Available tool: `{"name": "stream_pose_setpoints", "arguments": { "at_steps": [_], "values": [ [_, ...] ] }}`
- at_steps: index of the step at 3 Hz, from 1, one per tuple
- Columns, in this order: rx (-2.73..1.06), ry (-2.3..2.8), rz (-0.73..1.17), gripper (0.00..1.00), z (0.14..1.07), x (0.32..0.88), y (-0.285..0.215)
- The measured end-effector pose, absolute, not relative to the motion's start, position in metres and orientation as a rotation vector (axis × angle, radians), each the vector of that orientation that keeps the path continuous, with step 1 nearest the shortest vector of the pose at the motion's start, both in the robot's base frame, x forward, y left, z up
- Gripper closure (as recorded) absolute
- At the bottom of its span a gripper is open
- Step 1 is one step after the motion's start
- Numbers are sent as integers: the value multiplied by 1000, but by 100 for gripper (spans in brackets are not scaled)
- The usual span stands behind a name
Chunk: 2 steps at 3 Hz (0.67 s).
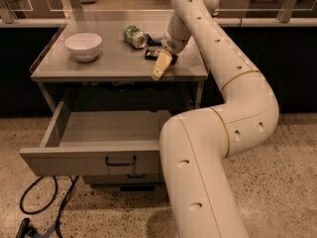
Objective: Place rxbar chocolate into top drawer
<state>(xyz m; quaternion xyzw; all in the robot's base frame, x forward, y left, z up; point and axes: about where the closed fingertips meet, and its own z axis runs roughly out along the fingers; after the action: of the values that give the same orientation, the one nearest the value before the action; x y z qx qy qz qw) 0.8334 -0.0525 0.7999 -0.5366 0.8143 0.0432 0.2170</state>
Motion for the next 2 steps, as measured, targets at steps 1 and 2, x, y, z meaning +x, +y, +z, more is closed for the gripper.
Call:
{"name": "stream_pose_setpoints", "arguments": {
  "at_steps": [1,2],
  "values": [
    [-1487,2256,120,88,807,829,-52],
    [-1486,2256,120,100,816,825,-52]
  ]
}}
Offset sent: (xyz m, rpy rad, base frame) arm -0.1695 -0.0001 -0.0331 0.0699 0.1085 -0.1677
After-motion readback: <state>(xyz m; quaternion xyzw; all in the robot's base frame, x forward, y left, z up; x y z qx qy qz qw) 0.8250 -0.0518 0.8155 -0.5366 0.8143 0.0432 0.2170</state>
